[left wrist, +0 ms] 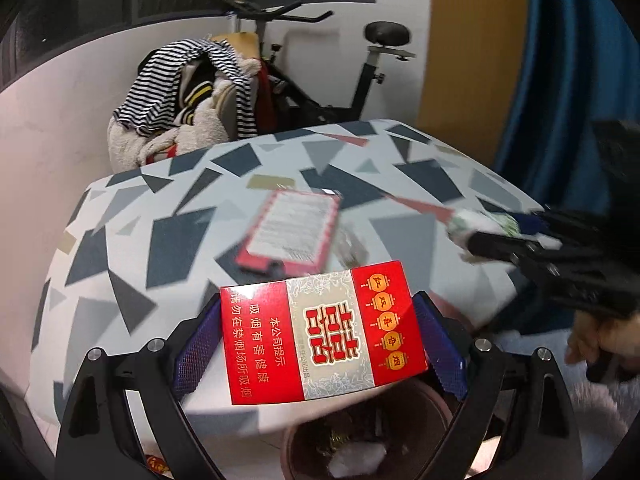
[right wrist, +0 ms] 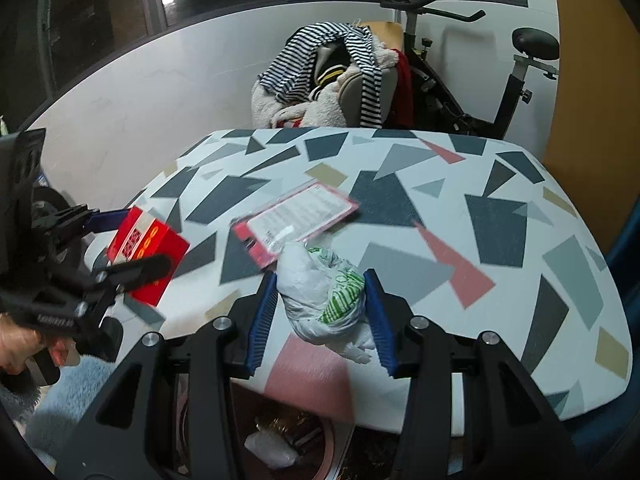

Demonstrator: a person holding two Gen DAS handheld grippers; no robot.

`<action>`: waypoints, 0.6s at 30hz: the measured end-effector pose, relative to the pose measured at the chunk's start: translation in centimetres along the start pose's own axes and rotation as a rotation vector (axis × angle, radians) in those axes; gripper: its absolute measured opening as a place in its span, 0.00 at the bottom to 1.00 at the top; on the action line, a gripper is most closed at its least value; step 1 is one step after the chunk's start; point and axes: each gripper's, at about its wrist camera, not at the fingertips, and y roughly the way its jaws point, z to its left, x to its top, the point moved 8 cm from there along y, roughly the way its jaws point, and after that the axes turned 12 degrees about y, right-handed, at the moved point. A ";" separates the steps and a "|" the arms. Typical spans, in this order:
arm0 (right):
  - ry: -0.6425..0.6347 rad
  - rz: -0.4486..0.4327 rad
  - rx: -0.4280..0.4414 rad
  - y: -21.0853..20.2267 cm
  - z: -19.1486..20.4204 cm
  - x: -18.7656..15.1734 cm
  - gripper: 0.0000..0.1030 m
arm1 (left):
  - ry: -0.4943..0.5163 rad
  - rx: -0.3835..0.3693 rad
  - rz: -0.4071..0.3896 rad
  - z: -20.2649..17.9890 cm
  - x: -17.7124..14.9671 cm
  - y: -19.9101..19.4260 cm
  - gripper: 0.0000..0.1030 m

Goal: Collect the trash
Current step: 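Carry the red box into the brown bin and open the left tool while the right tool carries the tissue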

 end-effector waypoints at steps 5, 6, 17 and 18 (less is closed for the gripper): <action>0.008 0.022 0.015 -0.8 0.5 -2.8 0.44 | 0.039 -0.057 0.022 -3.1 -4.2 -0.9 0.87; 0.015 0.029 0.018 -0.9 0.5 -3.3 0.44 | 0.040 -0.069 0.033 -3.6 -5.1 -0.8 0.87; 0.026 0.075 0.016 -0.9 0.3 -6.5 0.44 | 0.000 -0.132 0.073 -5.3 -8.7 0.6 0.87; 0.029 0.077 0.015 -0.9 0.2 -6.6 0.44 | -0.002 -0.134 0.074 -5.4 -8.8 0.7 0.87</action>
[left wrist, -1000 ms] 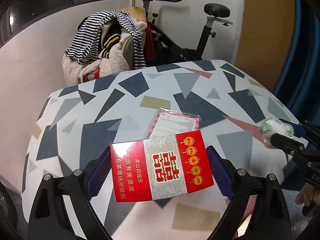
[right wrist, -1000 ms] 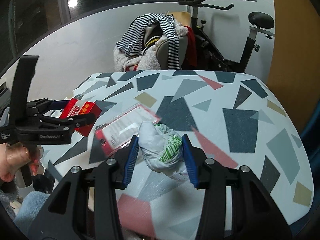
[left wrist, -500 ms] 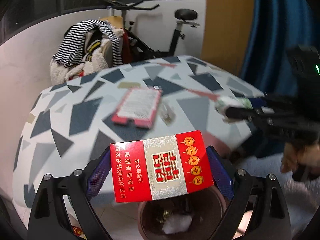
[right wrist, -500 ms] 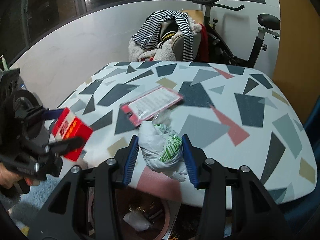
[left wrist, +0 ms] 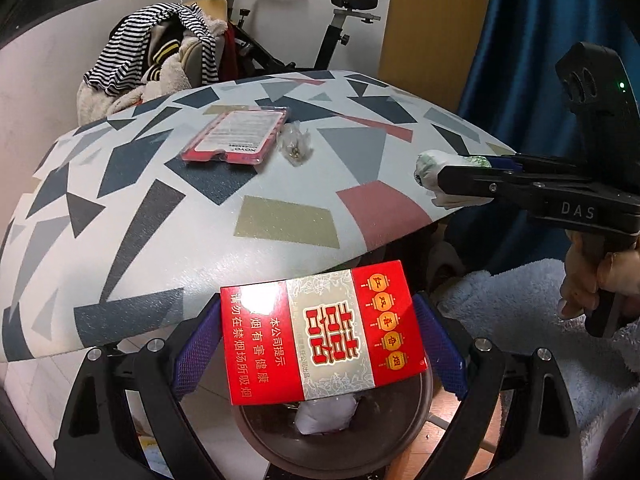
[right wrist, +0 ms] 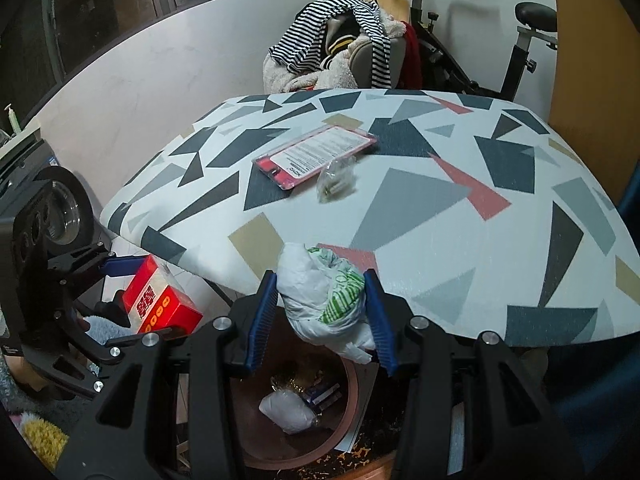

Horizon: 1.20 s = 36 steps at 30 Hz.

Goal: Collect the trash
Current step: 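Carry the red box into the brown bin and open the left tool while the right tool carries the tissue, then lower the white tissue into the brown bin and open the right tool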

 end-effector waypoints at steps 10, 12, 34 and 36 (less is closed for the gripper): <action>0.005 0.015 0.005 0.3 -0.1 -0.5 0.44 | -0.003 0.018 -0.003 0.2 0.2 0.3 0.92; 0.004 0.020 0.006 0.5 0.0 -0.6 0.44 | -0.016 0.029 -0.019 0.8 0.5 -0.2 0.92; -0.072 0.184 0.042 4.4 4.5 -6.6 0.44 | -0.237 0.246 -0.102 7.2 -0.7 -7.0 0.93; -0.080 0.201 0.042 4.8 4.9 -7.2 0.44 | -0.242 0.253 -0.104 7.3 -0.9 -7.2 0.93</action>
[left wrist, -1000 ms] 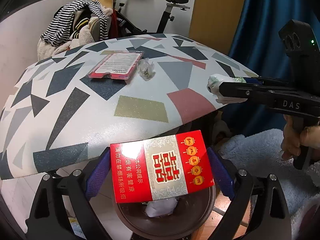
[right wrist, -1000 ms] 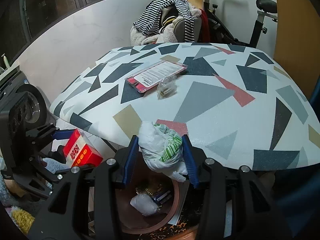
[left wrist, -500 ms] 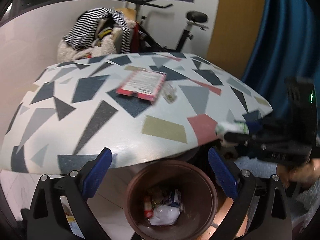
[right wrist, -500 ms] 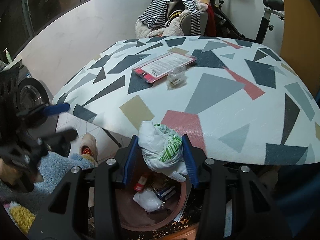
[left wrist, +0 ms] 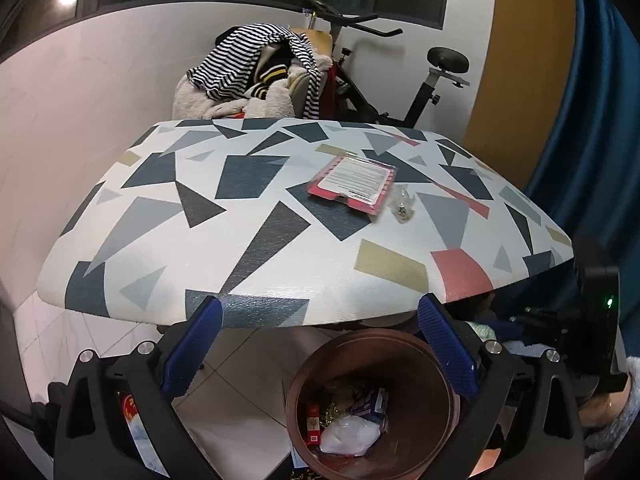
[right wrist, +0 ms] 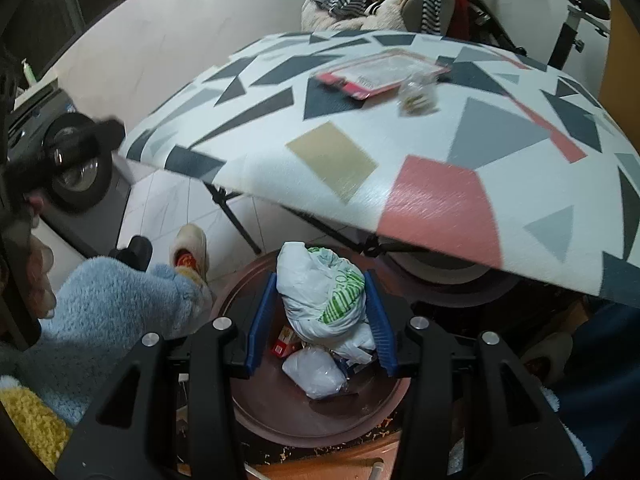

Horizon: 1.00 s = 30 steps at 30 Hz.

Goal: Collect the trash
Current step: 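Lower the white tissue into the brown bin and open the right tool, then grasp the pink card with the left tool while the right tool grasps the clear plastic wrapper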

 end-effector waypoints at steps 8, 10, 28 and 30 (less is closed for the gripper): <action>-0.010 0.020 -0.007 0.7 0.7 -0.6 0.47 | -0.002 0.022 -0.004 0.2 -0.3 -0.2 0.93; -0.009 0.022 -0.009 0.8 0.7 -0.6 0.59 | -0.005 0.024 -0.003 0.2 -0.3 -0.2 0.93; 0.071 -0.130 -0.121 -2.5 -4.7 5.3 0.84 | -0.028 -0.096 0.019 0.8 2.7 2.7 0.93; 0.081 -0.148 -0.126 -2.9 -5.7 6.6 0.84 | -0.050 -0.123 0.029 1.3 3.8 4.1 0.88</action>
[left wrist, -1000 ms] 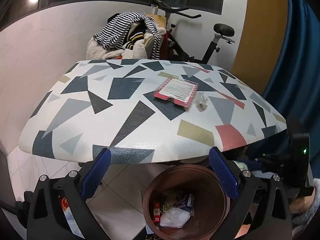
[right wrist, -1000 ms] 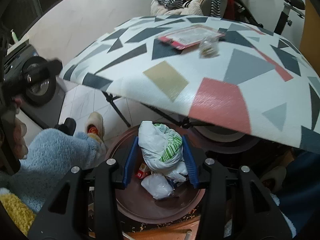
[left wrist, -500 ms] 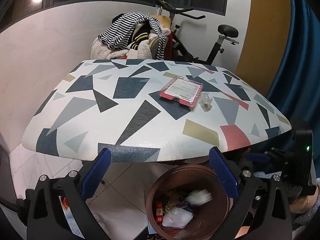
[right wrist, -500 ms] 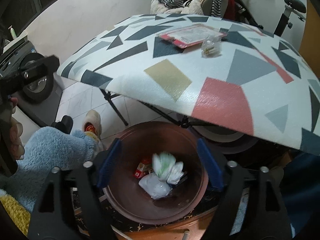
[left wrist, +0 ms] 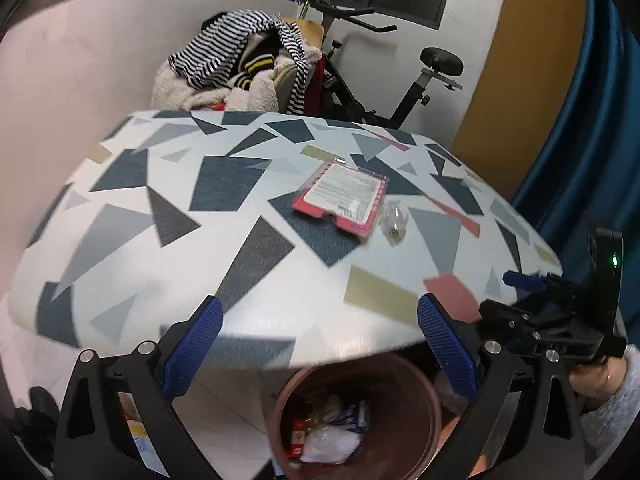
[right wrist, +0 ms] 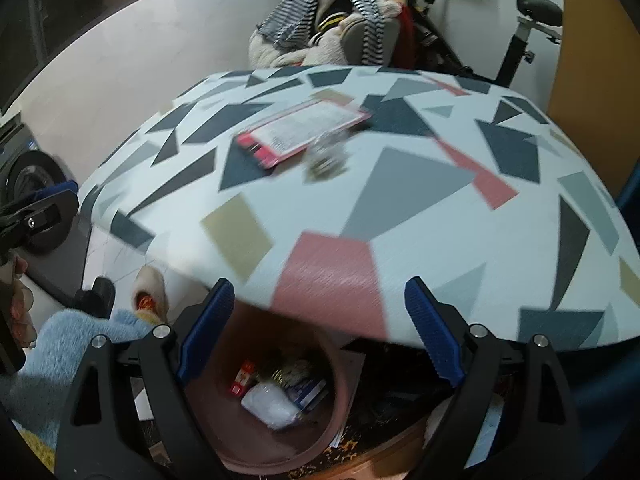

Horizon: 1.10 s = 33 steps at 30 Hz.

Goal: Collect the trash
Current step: 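Grasp the pink card with the left tool while the right tool grasps the clear plastic wrapper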

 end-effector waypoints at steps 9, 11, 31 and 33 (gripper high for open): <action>0.003 -0.004 0.002 1.7 -1.7 3.7 0.83 | 0.065 -0.053 0.103 2.9 6.1 9.1 0.61; 0.004 0.002 0.007 2.5 -1.8 4.3 0.82 | 0.112 -0.072 0.128 3.0 7.3 11.2 0.54; 0.041 0.135 0.090 11.8 0.9 9.9 0.52 | 0.163 -0.096 0.172 5.2 10.5 17.6 0.47; 0.040 0.163 0.087 12.6 1.2 10.0 0.38 | 0.159 -0.104 0.182 5.5 10.3 17.9 0.47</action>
